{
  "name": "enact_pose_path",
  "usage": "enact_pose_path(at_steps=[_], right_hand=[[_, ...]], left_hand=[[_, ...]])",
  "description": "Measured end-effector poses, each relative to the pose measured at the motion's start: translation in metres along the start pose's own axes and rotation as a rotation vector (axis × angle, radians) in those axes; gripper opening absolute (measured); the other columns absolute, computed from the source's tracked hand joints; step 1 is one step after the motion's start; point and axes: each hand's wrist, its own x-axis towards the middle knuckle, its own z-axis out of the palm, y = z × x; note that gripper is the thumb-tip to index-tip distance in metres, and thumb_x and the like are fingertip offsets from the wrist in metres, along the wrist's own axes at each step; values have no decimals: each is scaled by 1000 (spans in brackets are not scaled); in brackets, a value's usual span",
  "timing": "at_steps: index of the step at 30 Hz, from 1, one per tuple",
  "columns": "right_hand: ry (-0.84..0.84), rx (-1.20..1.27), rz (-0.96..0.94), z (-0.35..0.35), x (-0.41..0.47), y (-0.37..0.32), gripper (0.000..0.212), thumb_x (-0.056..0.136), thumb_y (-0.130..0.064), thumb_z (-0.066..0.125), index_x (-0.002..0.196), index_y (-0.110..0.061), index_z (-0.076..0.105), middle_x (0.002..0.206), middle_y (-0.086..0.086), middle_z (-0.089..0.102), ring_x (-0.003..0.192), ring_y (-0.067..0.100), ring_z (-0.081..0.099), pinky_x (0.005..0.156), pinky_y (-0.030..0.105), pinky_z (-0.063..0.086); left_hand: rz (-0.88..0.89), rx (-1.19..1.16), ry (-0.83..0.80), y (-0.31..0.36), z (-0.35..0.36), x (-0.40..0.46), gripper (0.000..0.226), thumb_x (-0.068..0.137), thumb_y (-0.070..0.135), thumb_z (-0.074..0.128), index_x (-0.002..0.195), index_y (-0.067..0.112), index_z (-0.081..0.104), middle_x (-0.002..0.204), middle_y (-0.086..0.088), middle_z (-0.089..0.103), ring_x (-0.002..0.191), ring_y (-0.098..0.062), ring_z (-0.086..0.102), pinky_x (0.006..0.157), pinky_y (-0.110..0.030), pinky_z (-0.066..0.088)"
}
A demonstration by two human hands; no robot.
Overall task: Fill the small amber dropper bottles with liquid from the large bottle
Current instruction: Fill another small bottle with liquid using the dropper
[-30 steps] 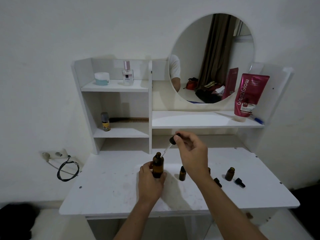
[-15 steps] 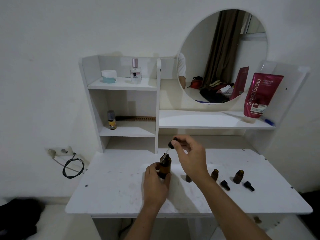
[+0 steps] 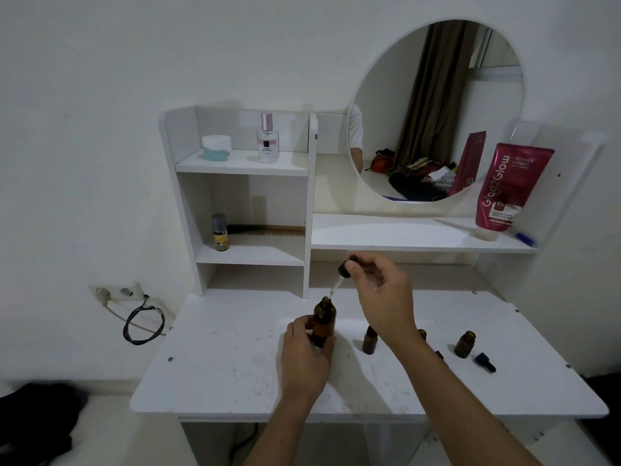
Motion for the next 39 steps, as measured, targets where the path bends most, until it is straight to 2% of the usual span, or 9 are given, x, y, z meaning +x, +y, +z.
enact_pose_path(at_steps=[4,13,18,23,26,30,35,39], right_hand=[[-41,-55,-20,2,-4,4,17,96,-19,72,113,-18,74,102,-11,76,97,1,71,89,14,55],[-215,-139,45,16,-6,13,10,95,-17,74,103,-22,75,94,-17,74,91,-8,69,81,5,51],[-206,-186,105,22,-7,23,7,93,-13,75,93,-19,78,86,-13,74,84,-8,67,76,4,50],[-172,-207,123,27,-10,28,14,91,-9,76,85,-21,77,81,-15,73,83,-3,68,75,8,52],[-168,-215,106,27,-11,26,15,91,-10,76,84,-24,77,81,-17,73,84,-4,68,75,9,52],[-173,-215,109,26,-12,24,19,92,-12,76,84,-29,74,83,-18,73,84,-4,68,77,10,53],[-167,-172,132,26,-13,21,9,93,-16,75,98,-23,77,90,-15,74,89,-1,70,83,11,54],[-158,-193,135,26,-12,21,9,93,-15,75,92,-24,76,87,-14,74,86,1,70,82,14,55]], left_hand=[[-4,5,-2,0,1,0,47,91,37,76,130,30,53,122,14,59,108,-10,59,93,-25,52],[3,-4,-1,-3,1,0,46,90,37,76,130,31,53,122,14,58,108,-11,59,94,-28,55],[-1,0,-11,-3,2,2,44,91,37,75,129,30,54,121,15,59,108,-11,60,89,-20,50],[13,0,1,-5,4,2,43,91,37,75,129,30,55,120,14,60,107,-11,61,90,-23,54],[3,-16,1,-5,5,2,43,91,36,76,128,30,55,121,14,61,107,-13,63,92,-24,55],[-7,-13,0,-4,5,2,44,92,37,76,130,30,55,122,14,60,108,-12,62,89,-18,51],[-36,6,-1,-1,4,3,44,92,38,74,130,30,55,124,14,60,109,-13,61,91,-19,48],[-52,12,-4,0,4,2,44,93,38,74,131,30,54,125,13,60,111,-12,60,92,-18,46]])
